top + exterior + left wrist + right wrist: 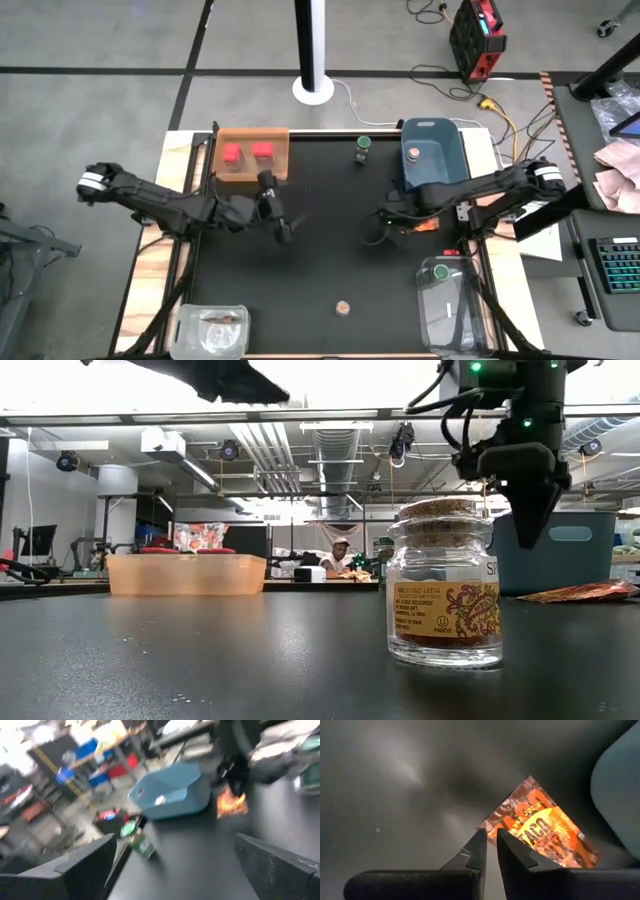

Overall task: Sort spices by type
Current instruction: Put the orange seasoning bag into the white bin

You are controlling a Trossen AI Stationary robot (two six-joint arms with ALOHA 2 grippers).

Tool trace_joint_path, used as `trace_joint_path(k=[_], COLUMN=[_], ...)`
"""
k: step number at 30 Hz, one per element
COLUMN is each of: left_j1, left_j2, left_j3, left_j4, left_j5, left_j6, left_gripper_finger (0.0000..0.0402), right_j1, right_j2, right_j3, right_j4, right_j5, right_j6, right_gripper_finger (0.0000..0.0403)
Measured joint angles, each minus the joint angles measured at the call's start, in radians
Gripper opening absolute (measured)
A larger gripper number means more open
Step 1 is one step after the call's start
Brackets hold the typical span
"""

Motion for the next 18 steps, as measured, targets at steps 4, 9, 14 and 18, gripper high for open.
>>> trace_joint_path(k=[4,9,14,18], left_j1=[-0.011,-0.009,-0.008,-0.008], left_j2=[-0.031,-0.072,-0.117,-0.151], left_j3=[-0.031,-0.082,-0.138,-0.157], left_j4=[0.081,0.081,0.085,0.063], left_j5=[0.082,0.100,0.093,0.044], left_j6=[0.052,0.015,-0.093,-0.205], left_gripper_finger=[0.0386,0.0386,0.0386,0.0386], right_j1=[0.000,0.000,0.000,0.004], right_j2=[0.044,0.077,0.078,0.078], right_j3=[0.047,0.090,0.090,0.089], right_j4=[-0.063,-0.143,-0.162,-0.173], right_j5=[0.001,-0.002,-0.060,-0.081], right_j6=[-0.048,-0.057,-0.100,-0.134], right_gripper_finger=[0.0034,0.0034,0.0034,0.0034])
